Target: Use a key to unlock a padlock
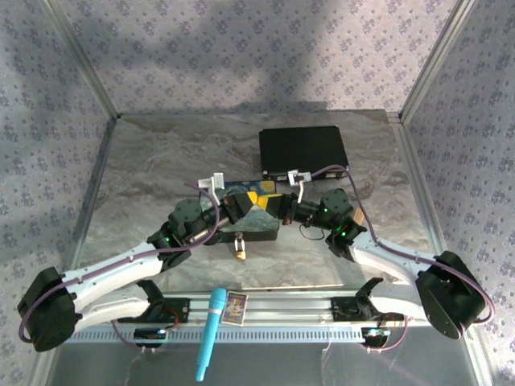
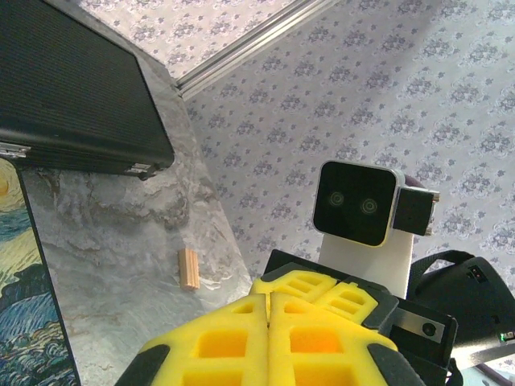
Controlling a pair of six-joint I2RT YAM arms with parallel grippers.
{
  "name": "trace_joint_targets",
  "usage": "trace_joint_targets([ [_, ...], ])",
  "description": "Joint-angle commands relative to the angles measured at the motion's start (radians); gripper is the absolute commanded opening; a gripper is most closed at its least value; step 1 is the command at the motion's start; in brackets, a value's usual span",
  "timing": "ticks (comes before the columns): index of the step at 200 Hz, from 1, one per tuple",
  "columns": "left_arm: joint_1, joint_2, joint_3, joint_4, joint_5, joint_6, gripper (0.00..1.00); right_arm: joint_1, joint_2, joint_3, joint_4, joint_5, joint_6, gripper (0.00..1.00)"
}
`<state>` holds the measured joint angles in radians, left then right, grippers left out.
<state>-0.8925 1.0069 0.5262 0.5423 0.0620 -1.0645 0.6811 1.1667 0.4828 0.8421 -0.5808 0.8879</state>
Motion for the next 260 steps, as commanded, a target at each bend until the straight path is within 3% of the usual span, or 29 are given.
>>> trace_joint_targets([
  [1,-0.002,-0.034,-0.014,0.014,-0.045,-0.013,0.0,-0.002,-0.019,-0.016,0.035,-0.024,0.004,0.0],
  [32,-0.002,-0.044,-0.017,-0.012,-0.068,-0.019,0.0,0.001,-0.03,-0.019,0.02,-0.013,0.001,0.0],
  [37,-0.002,-0.044,-0.012,-0.024,-0.069,-0.018,0.04,0.0,-0.032,-0.018,0.012,-0.012,-0.001,0.0],
  [45,-0.002,-0.045,-0.007,-0.043,-0.077,-0.02,0.18,0.0,-0.036,-0.016,-0.003,-0.002,-0.007,0.0],
  [63,-0.002,-0.065,-0.011,-0.09,-0.118,-0.026,0.67,-0.001,-0.049,-0.017,-0.048,0.013,-0.018,0.0],
  [75,-0.001,-0.095,-0.007,-0.17,-0.163,-0.023,0.83,-0.001,-0.065,-0.019,-0.094,0.027,-0.033,0.0],
  [90,-0.001,-0.142,0.009,-0.304,-0.226,-0.006,0.91,0.0,-0.096,-0.019,-0.185,0.057,-0.068,0.0],
  [113,-0.001,-0.171,0.072,-0.555,-0.259,0.049,0.91,0.006,-0.128,-0.001,-0.356,0.116,-0.136,0.0],
  [133,-0.003,-0.172,0.078,-0.665,-0.228,0.057,0.77,0.012,-0.134,0.014,-0.459,0.151,-0.174,0.0],
  [166,-0.04,-0.166,0.058,-0.764,-0.223,0.071,0.64,0.019,-0.137,-0.009,-0.517,0.188,-0.189,0.0],
  [194,-0.105,-0.169,0.008,-0.757,-0.238,0.072,0.57,0.019,-0.16,-0.046,-0.528,0.2,-0.188,0.0],
  [221,-0.156,-0.117,-0.077,-0.661,-0.235,0.059,0.58,0.018,-0.185,-0.06,-0.559,0.203,-0.191,0.0],
  [260,-0.195,-0.072,-0.171,-0.5,-0.322,0.061,0.59,0.02,-0.197,-0.074,-0.563,0.192,-0.186,0.0],
])
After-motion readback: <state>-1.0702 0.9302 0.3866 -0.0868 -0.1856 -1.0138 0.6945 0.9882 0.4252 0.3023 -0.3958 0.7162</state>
